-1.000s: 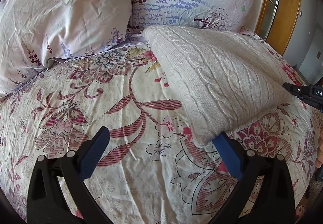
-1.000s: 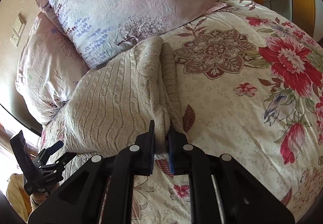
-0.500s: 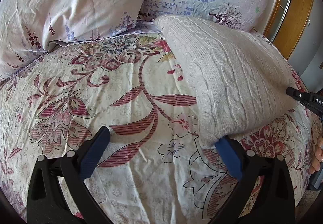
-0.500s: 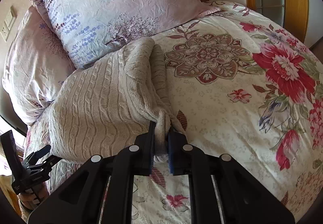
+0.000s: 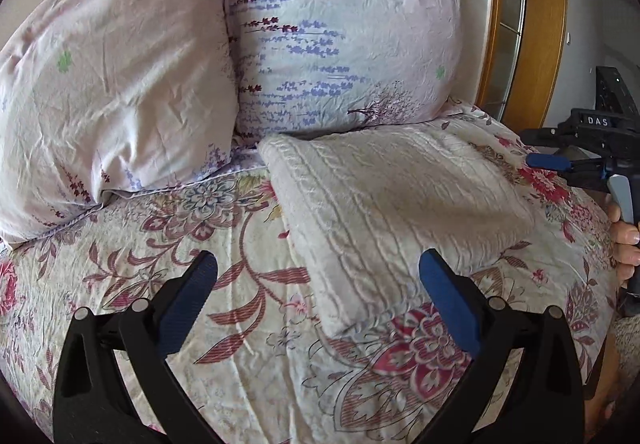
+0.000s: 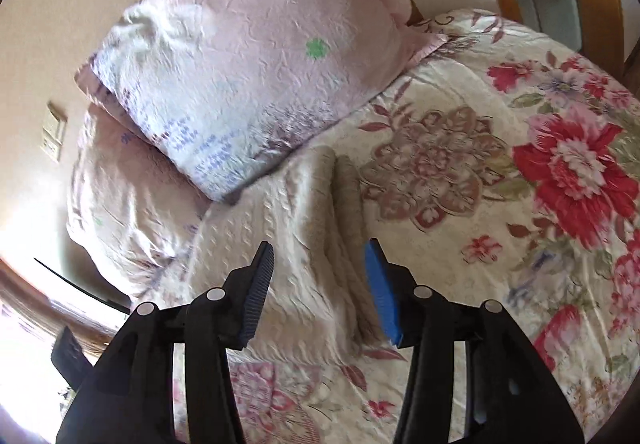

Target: Fold small clothes

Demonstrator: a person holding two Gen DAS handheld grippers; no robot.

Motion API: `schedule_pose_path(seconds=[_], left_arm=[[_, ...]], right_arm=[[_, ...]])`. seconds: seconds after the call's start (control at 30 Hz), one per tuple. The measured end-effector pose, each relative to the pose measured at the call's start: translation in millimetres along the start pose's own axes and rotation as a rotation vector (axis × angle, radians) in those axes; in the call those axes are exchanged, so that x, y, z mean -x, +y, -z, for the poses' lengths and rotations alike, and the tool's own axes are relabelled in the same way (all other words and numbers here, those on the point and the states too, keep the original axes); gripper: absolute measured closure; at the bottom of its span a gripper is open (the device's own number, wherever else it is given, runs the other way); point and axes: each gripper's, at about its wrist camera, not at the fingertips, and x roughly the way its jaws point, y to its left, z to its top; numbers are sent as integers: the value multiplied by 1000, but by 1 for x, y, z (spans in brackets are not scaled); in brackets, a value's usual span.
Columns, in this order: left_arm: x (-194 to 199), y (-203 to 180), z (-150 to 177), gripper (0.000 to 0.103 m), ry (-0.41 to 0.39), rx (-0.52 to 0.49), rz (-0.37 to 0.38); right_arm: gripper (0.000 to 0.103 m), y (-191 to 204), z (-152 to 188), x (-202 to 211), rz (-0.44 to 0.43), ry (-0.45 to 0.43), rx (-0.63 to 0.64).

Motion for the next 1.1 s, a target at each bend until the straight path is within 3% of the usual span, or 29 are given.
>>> schedule_pose_path(seconds=[0.17, 0.3, 0.37, 0.4, 0.57, 0.7, 0.77, 0.8, 0.87, 0.9, 0.93, 1.03, 1.1], left_arm=[[-45, -18, -6, 2, 57, 53, 4], [-47, -15, 6, 2, 32, 60, 4], [-47, -13, 7, 2, 18, 64, 3], [-47, -11, 8, 2, 18, 71, 11], [-50, -5, 8, 2, 20, 95, 14], [-49, -3, 9, 2, 24, 98, 4], [-50, -5, 10, 2, 27, 85, -11], [-51, -5, 11, 2, 28, 80, -16], [-52, -5, 11, 2, 32, 81, -18], [-51, -5, 11, 2, 33, 85, -16], [-50, -5, 11, 2, 31, 89, -16], [-42, -1, 6, 2, 27, 111, -2], [-34, 11, 1, 2, 19, 162, 56]], right_arm=[[54, 8, -40, -63, 55, 82, -17], [54, 11, -48, -107, 98, 171, -1], [85, 13, -47, -119, 128, 190, 28], [92, 15, -48, -118, 129, 172, 42], [94, 19, -63, -96, 154, 48, 64], [93, 1, -54, -124, 235, 151, 67], [91, 2, -51, -118, 217, 128, 71], [83, 1, -50, -114, 192, 130, 57], [56, -2, -49, -102, 148, 142, 25], [30, -5, -48, -95, 135, 143, 16], [19, -7, -46, -89, 117, 141, 12], [19, -18, -43, -74, 55, 168, -25], [19, -29, -40, -69, 8, 202, -64]])
